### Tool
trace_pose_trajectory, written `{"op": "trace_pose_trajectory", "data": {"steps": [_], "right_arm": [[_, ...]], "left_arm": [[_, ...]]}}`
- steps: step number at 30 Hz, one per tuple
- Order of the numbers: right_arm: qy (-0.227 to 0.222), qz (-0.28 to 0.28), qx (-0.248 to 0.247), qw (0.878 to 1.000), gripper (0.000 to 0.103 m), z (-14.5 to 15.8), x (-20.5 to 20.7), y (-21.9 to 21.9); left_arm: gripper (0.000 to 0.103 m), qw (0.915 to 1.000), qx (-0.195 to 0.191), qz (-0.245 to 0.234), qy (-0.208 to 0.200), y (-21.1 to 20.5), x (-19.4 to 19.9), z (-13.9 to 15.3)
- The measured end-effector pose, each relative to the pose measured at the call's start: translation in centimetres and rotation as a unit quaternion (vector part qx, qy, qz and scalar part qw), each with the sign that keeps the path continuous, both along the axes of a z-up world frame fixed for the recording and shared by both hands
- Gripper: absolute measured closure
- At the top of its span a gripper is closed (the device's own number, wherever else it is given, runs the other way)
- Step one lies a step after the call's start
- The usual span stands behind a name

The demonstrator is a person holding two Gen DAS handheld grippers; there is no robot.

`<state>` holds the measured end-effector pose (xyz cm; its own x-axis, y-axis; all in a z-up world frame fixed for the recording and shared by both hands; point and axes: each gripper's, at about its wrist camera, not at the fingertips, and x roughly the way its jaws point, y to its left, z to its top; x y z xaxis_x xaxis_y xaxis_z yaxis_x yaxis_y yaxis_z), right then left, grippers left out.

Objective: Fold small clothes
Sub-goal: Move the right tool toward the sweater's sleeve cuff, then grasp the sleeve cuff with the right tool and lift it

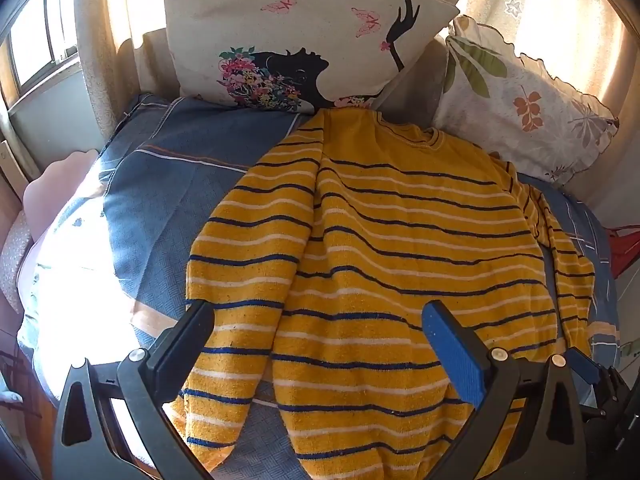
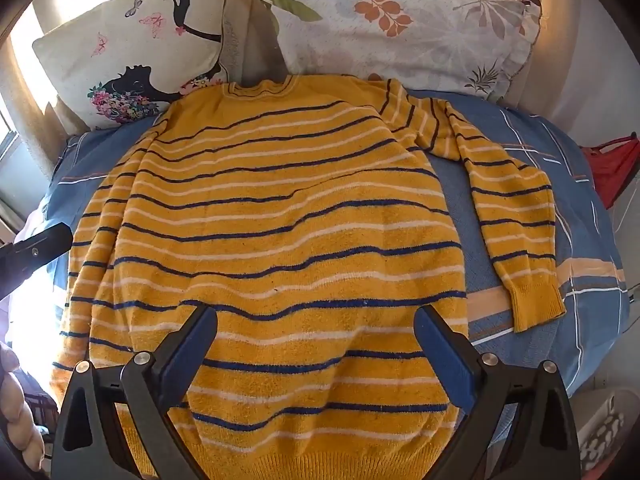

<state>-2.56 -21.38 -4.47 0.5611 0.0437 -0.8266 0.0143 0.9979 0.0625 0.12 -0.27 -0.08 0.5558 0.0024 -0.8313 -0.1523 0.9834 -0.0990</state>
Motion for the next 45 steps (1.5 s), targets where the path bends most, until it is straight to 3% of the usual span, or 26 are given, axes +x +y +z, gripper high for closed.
{"op": "trace_pose_trajectory", "data": {"steps": [3, 7, 10, 14, 18, 23, 26, 28, 31, 33, 34, 37, 39, 42, 45], "right_arm": [[-0.001, -0.001, -0.014, 1.0, 0.003, 0.1, -0.1, -0.1], [0.017, 0.041, -0.029, 0.999, 0.003, -0.6, 0.5, 0.4], [0.019, 0.068, -0.016, 0.997, 0.016, -0.8, 0.9, -0.2], [0.009, 0.06, 0.01, 0.998, 0.032, 0.0, 2.1, -3.6], [-0.018, 0.037, 0.003, 0.999, 0.033, 0.9, 3.1, -9.9], [0.007, 0.041, -0.009, 0.999, 0.034, -1.5, 3.7, -17.0], [0.029, 0.082, -0.008, 0.996, 0.034, -3.5, 3.3, -18.0], [0.037, 0.1, -0.035, 0.994, 0.034, -5.1, 3.3, -17.9], [0.02, 0.118, -0.065, 0.991, 0.037, -5.8, 3.1, -18.2], [0.02, 0.125, -0.068, 0.99, 0.062, -5.5, 3.3, -18.9], [0.021, 0.121, -0.072, 0.99, 0.086, -5.3, 3.6, -19.5], [0.034, 0.099, -0.035, 0.994, 0.092, -4.1, 5.1, -22.2], [0.026, 0.07, 0.03, 0.997, 0.093, -2.2, 5.9, -25.4], [-0.009, -0.002, 0.137, 0.99, 0.093, 1.6, 6.9, -32.2], [-0.046, -0.089, 0.166, 0.981, 0.093, 4.6, 8.2, -39.9]], "left_arm": [[0.0, 1.0, 0.006, -0.003, 0.0, -0.6, 0.0, 0.0], [0.0, 0.9999, 0.012, 0.005, 0.004, -1.5, 0.0, 0.3], [0.0, 0.9998, 0.011, 0.018, -0.002, -2.5, 0.0, 0.4], [0.0, 0.999, 0.022, 0.036, -0.015, -4.1, -0.5, 1.3], [0.0, 0.9974, 0.041, 0.053, -0.025, -5.7, -1.2, 1.6], [0.0, 0.996, 0.04, 0.076, 0.023, -7.0, -1.6, 0.7], [0.0, 0.9947, 0.041, 0.084, 0.042, -8.1, -1.9, 0.1], [0.0, 0.9941, 0.039, 0.089, 0.048, -8.9, -2.0, -0.2], [0.0, 0.9937, 0.038, 0.093, 0.05, -10.0, -2.4, -0.2], [0.0, 0.9934, 0.036, 0.098, 0.048, -10.4, -2.6, -0.2], [0.0, 0.9932, 0.034, 0.1, 0.048, -10.6, -2.6, -0.1], [0.0, 0.9929, 0.03, 0.107, 0.044, -11.2, -2.9, 0.0], [0.0, 0.9929, 0.03, 0.108, 0.038, -11.7, -3.0, 0.3], [0.0, 0.9932, 0.031, 0.107, 0.032, -12.4, -3.2, 0.6], [0.0, 0.9936, 0.032, 0.104, 0.031, -13.1, -3.4, 0.8]]}}
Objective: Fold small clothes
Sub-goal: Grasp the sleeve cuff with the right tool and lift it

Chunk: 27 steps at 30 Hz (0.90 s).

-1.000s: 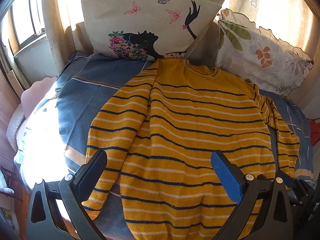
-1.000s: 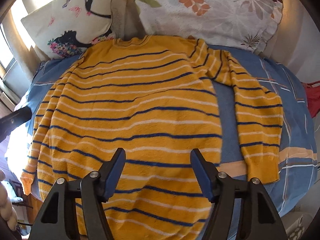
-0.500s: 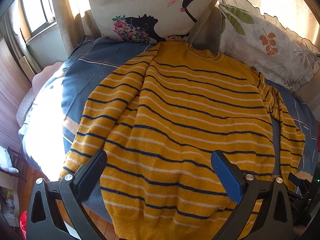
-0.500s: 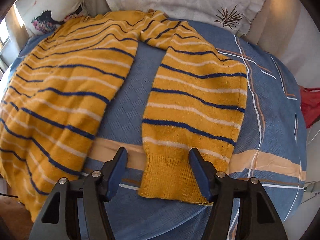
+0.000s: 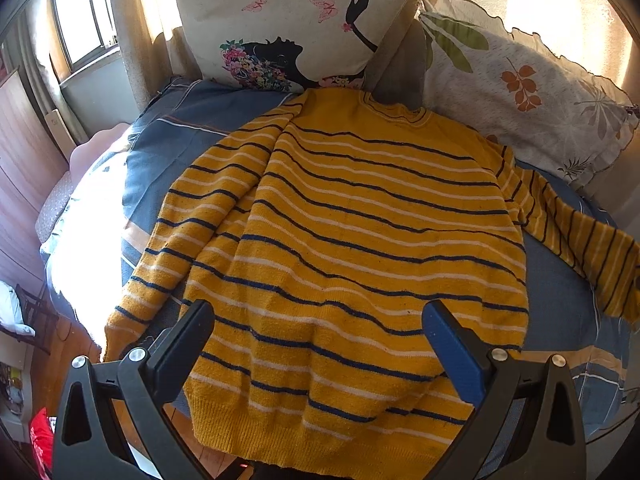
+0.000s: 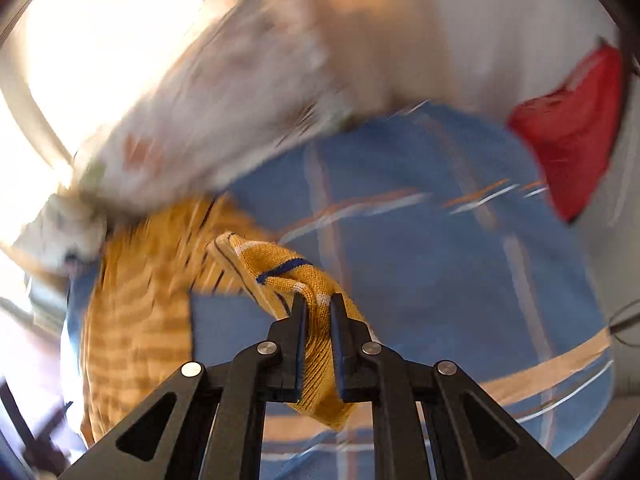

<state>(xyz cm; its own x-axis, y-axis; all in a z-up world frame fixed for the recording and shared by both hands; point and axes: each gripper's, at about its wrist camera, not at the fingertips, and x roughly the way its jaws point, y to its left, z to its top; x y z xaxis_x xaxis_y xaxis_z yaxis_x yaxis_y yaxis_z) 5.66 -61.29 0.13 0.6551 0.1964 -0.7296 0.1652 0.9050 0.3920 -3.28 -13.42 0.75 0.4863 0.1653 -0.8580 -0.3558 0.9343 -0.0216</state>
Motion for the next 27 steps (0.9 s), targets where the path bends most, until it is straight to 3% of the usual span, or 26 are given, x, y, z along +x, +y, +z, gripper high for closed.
{"op": "trace_pose_trajectory", "data": {"steps": [6, 7, 10, 12, 16, 18, 19, 20, 22, 27], "right_arm": [[0.005, -0.099, 0.03, 0.995, 0.093, 2.2, 3.6, -9.7], [0.008, -0.107, 0.027, 0.994, 0.1, 2.4, 4.1, -10.1], [0.007, -0.12, 0.016, 0.993, 0.102, 3.5, 5.3, -10.2], [-0.001, -0.106, 0.031, 0.994, 0.102, 4.3, 5.8, -9.8], [0.014, -0.063, -0.01, 0.998, 0.101, 5.9, 7.4, -6.8], [0.033, -0.056, -0.01, 0.998, 0.097, 4.9, 6.9, -6.3], [0.043, -0.063, -0.001, 0.997, 0.09, 4.1, 6.5, -6.7], [0.053, -0.073, 0.018, 0.996, 0.082, 3.1, 6.0, -7.1], [0.069, -0.096, 0.08, 0.99, 0.076, 0.9, 4.7, -8.5], [0.103, -0.161, 0.168, 0.967, 0.076, -5.7, 0.2, -10.4]], "left_arm": [[0.0, 1.0, -0.003, -0.003, 0.006, -0.6, -0.5, -0.2], [0.0, 1.0, -0.002, -0.003, 0.007, -0.6, -0.8, -0.2], [0.0, 0.9999, 0.001, 0.003, 0.01, -0.3, -1.4, -0.4], [0.0, 0.9999, -0.002, 0.013, 0.011, 0.6, -1.9, -0.6], [0.0, 0.9991, -0.02, 0.036, -0.003, 3.1, -2.4, -0.4], [0.0, 0.9987, -0.022, 0.044, -0.008, 4.3, -2.5, -0.3], [0.0, 0.9984, -0.026, 0.05, -0.008, 5.1, -2.5, -0.4], [0.0, 0.9979, -0.03, 0.057, -0.007, 5.9, -2.6, -0.4], [0.0, 0.9967, -0.037, 0.071, -0.005, 7.5, -2.6, -0.6], [0.0, 0.9952, -0.044, 0.086, 0.012, 9.8, -2.2, -1.3]]}}
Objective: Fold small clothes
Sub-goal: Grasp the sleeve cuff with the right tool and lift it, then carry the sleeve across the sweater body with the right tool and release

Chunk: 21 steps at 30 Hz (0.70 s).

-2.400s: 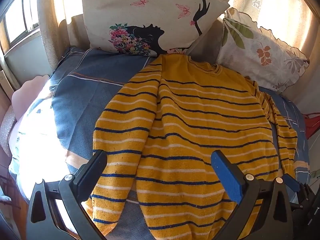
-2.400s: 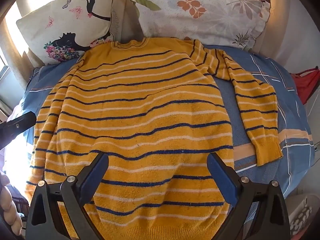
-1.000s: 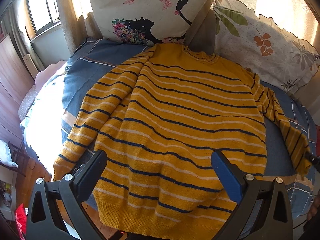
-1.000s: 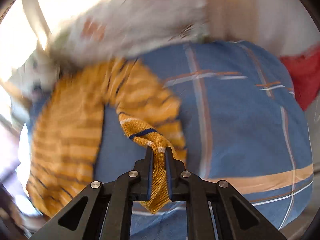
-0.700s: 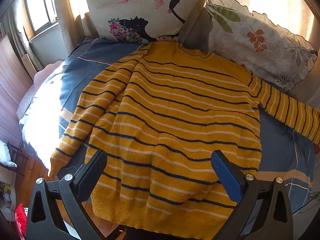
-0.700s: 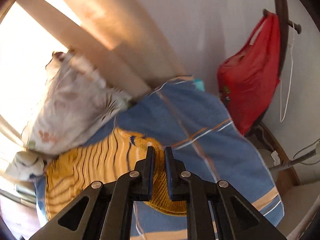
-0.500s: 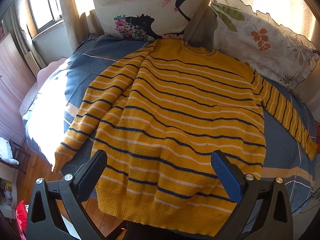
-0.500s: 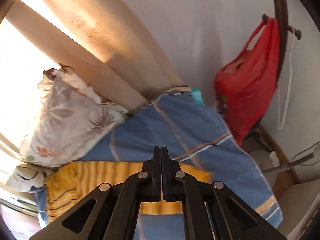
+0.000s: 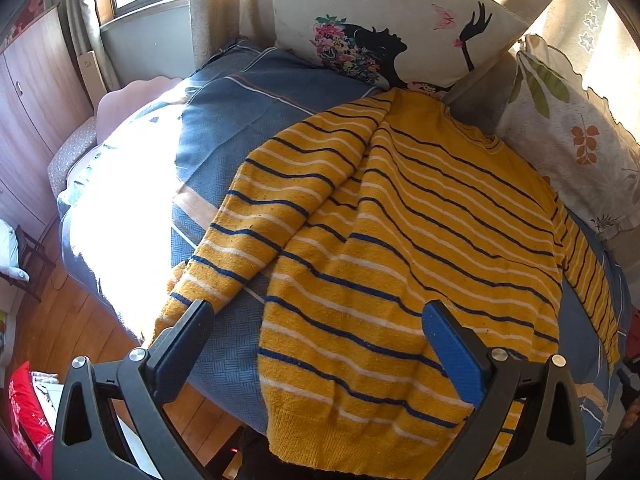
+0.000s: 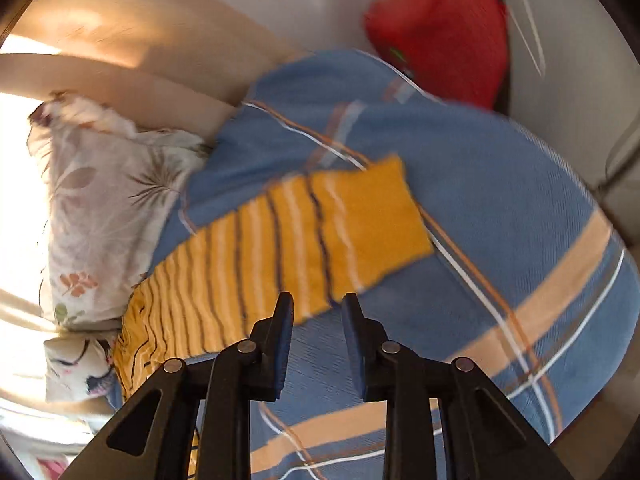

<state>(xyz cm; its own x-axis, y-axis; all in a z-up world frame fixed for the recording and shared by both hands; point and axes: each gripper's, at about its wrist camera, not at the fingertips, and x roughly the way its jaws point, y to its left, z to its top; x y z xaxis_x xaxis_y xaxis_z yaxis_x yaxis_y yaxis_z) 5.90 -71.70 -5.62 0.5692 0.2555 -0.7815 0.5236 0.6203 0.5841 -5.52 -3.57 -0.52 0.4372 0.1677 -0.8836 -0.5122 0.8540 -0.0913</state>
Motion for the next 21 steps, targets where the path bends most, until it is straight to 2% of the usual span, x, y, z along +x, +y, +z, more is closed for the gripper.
{"op": "trace_pose_trajectory", "data": {"steps": [5, 9, 10, 11, 12, 14, 17, 19, 21], "right_arm": [[0.0, -0.059, 0.059, 0.996, 0.073, -3.7, -0.9, -1.0], [-0.016, -0.086, 0.054, 0.995, 0.073, -4.3, 0.2, -1.6], [-0.015, -0.087, 0.042, 0.995, 0.075, -4.0, 0.6, -1.5], [-0.014, -0.086, 0.031, 0.996, 0.092, -3.7, 0.9, -1.5], [-0.014, -0.079, 0.015, 0.997, 0.097, -3.0, 1.3, -1.3], [-0.016, -0.062, -0.039, 0.997, 0.097, -0.8, 2.0, -0.1], [-0.038, -0.009, -0.102, 0.994, 0.097, 3.4, 3.4, 3.4], [-0.068, 0.051, -0.14, 0.987, 0.097, 6.8, 4.8, 7.9], [-0.095, 0.105, -0.149, 0.979, 0.097, 9.2, 6.2, 12.6]], "left_arm": [[0.0, 0.9994, 0.017, -0.028, 0.007, -0.9, 0.9, 0.4], [0.0, 0.9985, 0.031, -0.045, 0.008, -1.6, 1.1, 0.9], [0.0, 0.9984, 0.033, -0.045, 0.009, -1.6, 1.0, 0.9], [0.0, 0.9984, 0.034, -0.044, 0.01, -1.4, 0.9, 0.9], [0.0, 0.9985, 0.034, -0.042, 0.009, -1.1, 0.8, 0.9], [0.0, 0.999, 0.031, -0.031, 0.008, -0.3, 0.5, 0.8], [0.0, 0.9998, 0.014, -0.008, 0.008, 1.8, -0.1, 0.3], [0.0, 1.0, 0.002, 0.003, 0.009, 3.2, -0.2, -0.1], [0.0, 0.9999, -0.005, 0.01, 0.007, 4.6, -0.2, -0.4]]}}
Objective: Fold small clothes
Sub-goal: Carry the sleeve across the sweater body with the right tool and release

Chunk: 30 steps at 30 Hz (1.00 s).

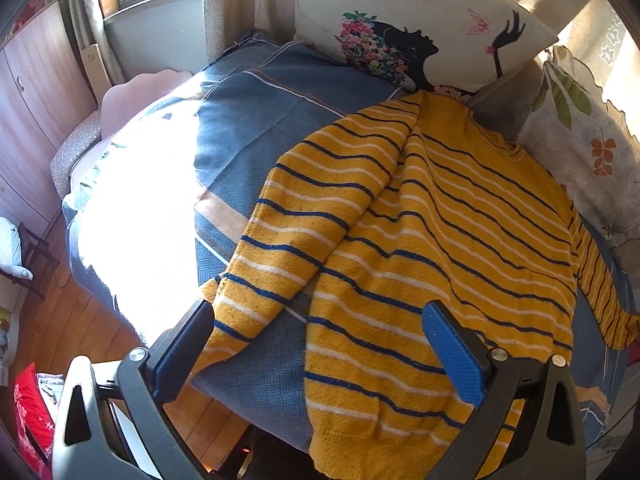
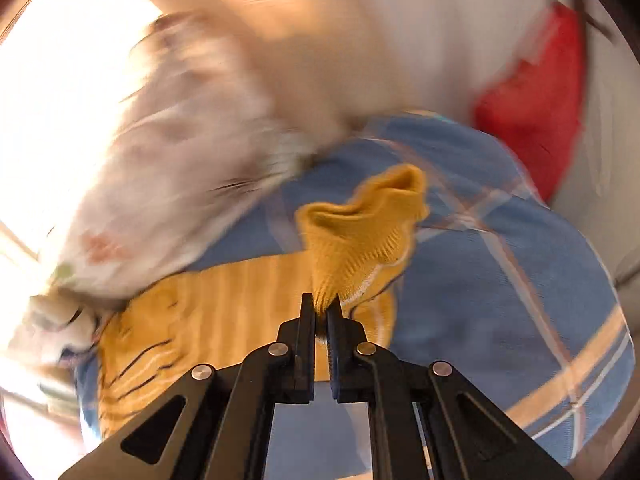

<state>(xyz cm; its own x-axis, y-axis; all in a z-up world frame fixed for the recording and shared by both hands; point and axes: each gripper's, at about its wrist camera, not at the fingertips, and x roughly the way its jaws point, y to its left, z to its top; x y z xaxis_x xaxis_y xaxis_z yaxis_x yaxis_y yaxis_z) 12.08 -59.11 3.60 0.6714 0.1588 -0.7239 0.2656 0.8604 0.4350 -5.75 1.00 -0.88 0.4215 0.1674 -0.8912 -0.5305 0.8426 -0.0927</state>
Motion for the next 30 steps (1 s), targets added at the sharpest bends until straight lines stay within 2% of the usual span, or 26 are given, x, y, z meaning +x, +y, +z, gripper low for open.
{"op": "trace_pose_trajectory", "data": {"steps": [3, 6, 10, 15, 18, 21, 22, 23, 24, 26, 30], "right_arm": [[-0.02, 0.102, -0.002, 0.995, 0.097, 2.7, 2.4, 9.3], [-0.016, 0.188, 0.009, 0.982, 0.097, 3.1, 4.7, 18.5], [0.01, 0.27, 0.002, 0.963, 0.097, 0.8, 7.2, 30.7], [0.063, 0.321, -0.044, 0.944, 0.097, -4.7, 9.2, 42.0], [0.085, 0.345, -0.096, 0.93, 0.097, -7.6, 10.0, 46.2], [0.096, 0.357, -0.137, 0.919, 0.09, -9.5, 9.7, 49.0], [0.094, 0.359, -0.144, 0.917, 0.083, -9.8, 9.6, 49.9], [0.091, 0.364, -0.152, 0.914, 0.072, -9.9, 9.4, 50.6], [0.087, 0.37, -0.155, 0.912, 0.068, -9.8, 9.2, 51.2], [0.081, 0.388, -0.152, 0.905, 0.068, -9.4, 8.6, 52.4], [0.079, 0.422, -0.106, 0.897, 0.068, -7.9, 5.0, 53.8]], "left_arm": [[0.0, 0.9999, -0.009, 0.008, -0.007, 2.2, -0.1, -0.2], [0.0, 0.9996, -0.019, 0.019, -0.011, 4.5, -0.3, -0.5], [0.0, 0.999, -0.03, 0.032, -0.01, 8.0, -1.0, -1.4], [0.0, 0.9982, -0.033, 0.051, 0.002, 12.1, -2.5, -2.7], [0.0, 0.9972, -0.04, 0.063, 0.008, 14.5, -3.5, -3.6], [0.0, 0.9965, -0.04, 0.073, 0.01, 16.5, -4.1, -4.1], [0.0, 0.9963, -0.04, 0.076, 0.01, 17.0, -4.2, -4.3], [0.0, 0.996, -0.041, 0.078, 0.011, 17.6, -4.2, -4.4], [0.0, 0.9958, -0.043, 0.081, 0.012, 18.0, -4.2, -4.6], [0.0, 0.9953, -0.046, 0.084, 0.013, 18.9, -4.1, -4.8], [0.0, 0.9946, -0.051, 0.09, 0.012, 20.4, -3.8, -5.1]]}}
